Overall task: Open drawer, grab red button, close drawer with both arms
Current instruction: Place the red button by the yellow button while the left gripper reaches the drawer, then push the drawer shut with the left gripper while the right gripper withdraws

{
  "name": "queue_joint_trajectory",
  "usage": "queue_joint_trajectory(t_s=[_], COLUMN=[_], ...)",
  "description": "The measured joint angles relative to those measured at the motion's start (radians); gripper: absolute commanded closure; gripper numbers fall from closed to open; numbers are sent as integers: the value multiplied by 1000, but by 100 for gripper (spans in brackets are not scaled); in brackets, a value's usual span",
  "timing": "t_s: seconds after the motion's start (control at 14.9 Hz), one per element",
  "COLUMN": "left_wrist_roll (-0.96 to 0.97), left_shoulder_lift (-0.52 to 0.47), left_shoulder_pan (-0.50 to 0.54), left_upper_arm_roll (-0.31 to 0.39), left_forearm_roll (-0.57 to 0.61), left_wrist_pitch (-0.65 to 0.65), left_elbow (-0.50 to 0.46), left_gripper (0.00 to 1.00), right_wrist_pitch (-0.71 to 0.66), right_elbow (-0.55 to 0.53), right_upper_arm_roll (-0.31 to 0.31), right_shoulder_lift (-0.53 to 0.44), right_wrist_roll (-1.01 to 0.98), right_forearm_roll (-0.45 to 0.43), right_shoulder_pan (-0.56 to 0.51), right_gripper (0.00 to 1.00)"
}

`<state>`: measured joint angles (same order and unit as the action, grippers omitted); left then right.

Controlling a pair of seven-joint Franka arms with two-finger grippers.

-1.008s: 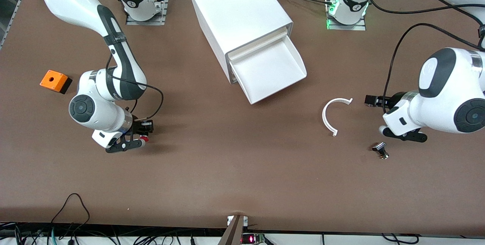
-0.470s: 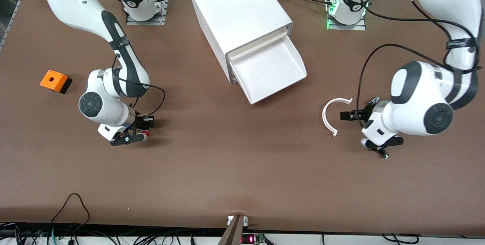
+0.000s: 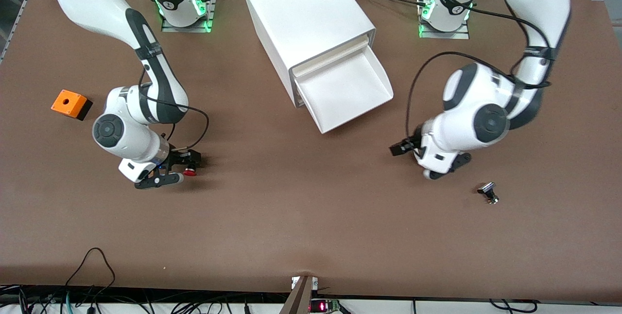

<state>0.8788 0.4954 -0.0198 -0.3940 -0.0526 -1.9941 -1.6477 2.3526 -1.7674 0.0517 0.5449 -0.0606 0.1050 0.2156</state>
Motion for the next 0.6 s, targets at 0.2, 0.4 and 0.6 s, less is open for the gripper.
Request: queue_joint_trajectory(t_s=[0.2, 0.4, 0.6], left_wrist_roll=[162, 241, 254], left_shoulder_lift=[0, 0, 0], left_shoulder_pan=[-109, -191, -226], left_upper_arm_roll=[-2, -2, -1], left_forearm_roll=[43, 75, 84], left_wrist_pitch=[-30, -82, -143], left_elbow=[-34, -80, -118], left_gripper=[1, 1, 1], right_wrist_pitch=[-7, -62, -192], right_elbow=[16, 17, 28], right_upper_arm_roll=[8, 14, 16], right_shoulder_lift=[-92, -196, -294], right_wrist_roll=[13, 13, 20], right_forearm_roll=[-1, -21, -30], right_shoulder_pan=[-3, -4, -15], right_gripper=[1, 1, 1])
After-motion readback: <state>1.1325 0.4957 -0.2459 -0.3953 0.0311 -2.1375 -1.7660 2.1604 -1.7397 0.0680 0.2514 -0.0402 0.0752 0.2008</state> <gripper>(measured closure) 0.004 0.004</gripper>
